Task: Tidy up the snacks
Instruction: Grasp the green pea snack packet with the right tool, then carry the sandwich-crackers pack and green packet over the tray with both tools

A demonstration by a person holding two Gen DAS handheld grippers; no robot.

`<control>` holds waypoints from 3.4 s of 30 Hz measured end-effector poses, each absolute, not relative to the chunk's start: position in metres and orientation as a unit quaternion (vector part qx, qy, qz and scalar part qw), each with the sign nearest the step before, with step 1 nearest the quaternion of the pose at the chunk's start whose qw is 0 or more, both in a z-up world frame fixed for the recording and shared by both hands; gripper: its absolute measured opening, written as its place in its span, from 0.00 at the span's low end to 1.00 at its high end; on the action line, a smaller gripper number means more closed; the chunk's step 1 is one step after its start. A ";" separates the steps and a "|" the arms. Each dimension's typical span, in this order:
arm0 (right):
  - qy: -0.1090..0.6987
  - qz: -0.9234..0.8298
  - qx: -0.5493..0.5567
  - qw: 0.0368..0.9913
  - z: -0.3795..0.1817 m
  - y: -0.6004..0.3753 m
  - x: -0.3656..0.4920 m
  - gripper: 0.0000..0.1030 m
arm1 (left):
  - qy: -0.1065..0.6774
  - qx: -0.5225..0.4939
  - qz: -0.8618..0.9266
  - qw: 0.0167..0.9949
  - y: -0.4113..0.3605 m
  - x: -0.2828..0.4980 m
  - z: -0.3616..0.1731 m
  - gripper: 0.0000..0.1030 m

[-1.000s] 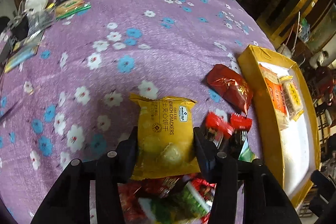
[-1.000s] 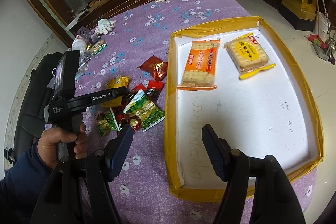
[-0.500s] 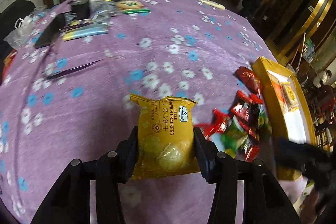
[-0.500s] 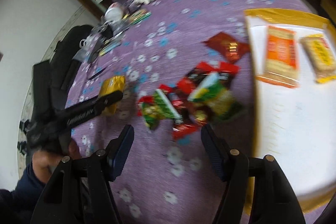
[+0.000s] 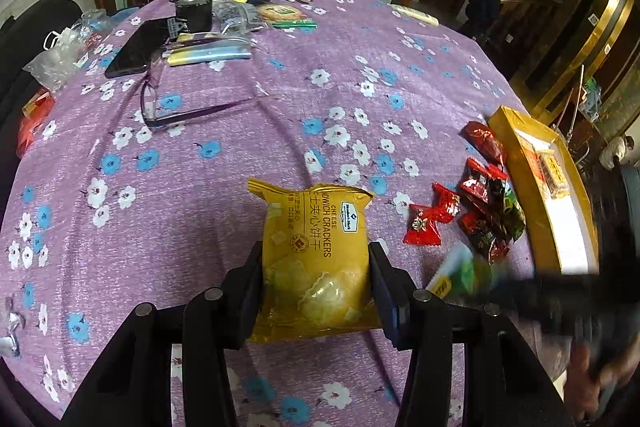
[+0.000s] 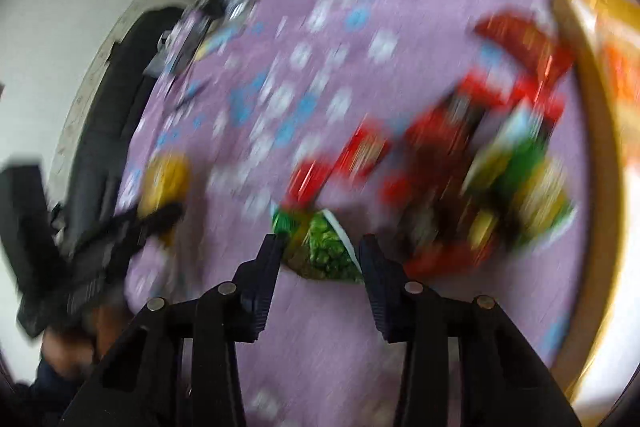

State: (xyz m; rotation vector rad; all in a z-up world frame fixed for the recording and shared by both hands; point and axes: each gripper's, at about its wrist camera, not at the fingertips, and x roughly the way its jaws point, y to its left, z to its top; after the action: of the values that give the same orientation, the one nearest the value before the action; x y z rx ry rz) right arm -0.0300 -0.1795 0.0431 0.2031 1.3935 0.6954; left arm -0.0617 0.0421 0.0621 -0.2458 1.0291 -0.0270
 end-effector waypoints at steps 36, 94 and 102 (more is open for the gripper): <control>0.548 0.254 0.027 0.796 0.072 -0.206 -0.059 0.28 | 0.479 -0.082 -0.090 0.869 -0.016 -0.058 0.072 0.50; 0.502 0.072 0.164 0.846 0.089 -0.470 -0.001 0.28 | 0.498 0.031 -0.237 0.833 -0.296 0.032 0.053 0.50; 0.524 0.061 0.162 0.834 0.068 -0.476 0.032 0.28 | 0.503 0.037 -0.237 0.830 -0.310 0.042 0.046 0.50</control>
State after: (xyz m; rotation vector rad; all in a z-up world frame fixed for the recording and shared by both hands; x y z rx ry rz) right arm 0.0322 -0.4756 0.0685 0.3439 1.1095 0.1300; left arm 0.0423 -0.3104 0.0463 0.0789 1.0671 -0.5021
